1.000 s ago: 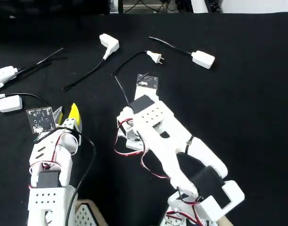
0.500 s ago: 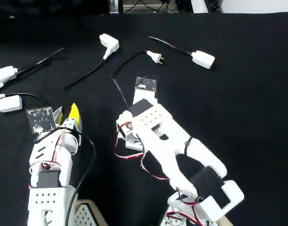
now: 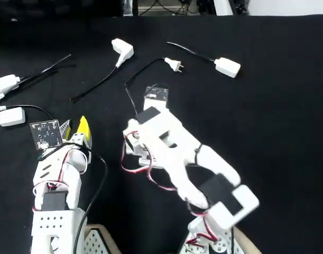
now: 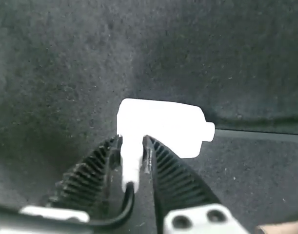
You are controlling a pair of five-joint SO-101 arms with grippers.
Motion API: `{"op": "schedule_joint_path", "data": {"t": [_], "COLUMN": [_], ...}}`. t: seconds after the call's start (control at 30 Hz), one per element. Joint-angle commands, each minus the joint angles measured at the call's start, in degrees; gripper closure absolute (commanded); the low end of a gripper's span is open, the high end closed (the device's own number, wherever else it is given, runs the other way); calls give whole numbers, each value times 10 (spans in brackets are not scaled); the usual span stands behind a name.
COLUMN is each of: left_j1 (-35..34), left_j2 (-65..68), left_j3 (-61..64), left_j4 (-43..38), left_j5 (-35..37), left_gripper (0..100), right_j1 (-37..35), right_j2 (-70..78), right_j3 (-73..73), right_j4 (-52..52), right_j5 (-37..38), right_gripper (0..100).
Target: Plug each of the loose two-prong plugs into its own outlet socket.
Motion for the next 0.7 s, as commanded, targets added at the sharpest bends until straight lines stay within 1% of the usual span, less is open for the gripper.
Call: {"op": "schedule_joint_path", "data": {"t": [0.0, 0.17, 0.4, 0.47, 0.67], "left_j1": [1, 1, 1, 1, 0], "left_j2": [-1, -1, -1, -1, -1], "left_j3": [9, 9, 9, 9, 9], "left_j4": [1, 0, 0, 0, 0], "left_j5": [-1, -1, -1, -1, -1], "left_gripper": [855, 855, 855, 855, 854], "right_j1": [-6, -1, 35, 38, 33], "right_j2": [90, 175, 182, 182, 182], "right_j3": [-57, -106, -173, -198, -279], "right_j4": [44, 72, 93, 113, 196], "right_j5": [-1, 0, 10, 19, 20], "right_gripper": [987, 987, 982, 952, 792]}}
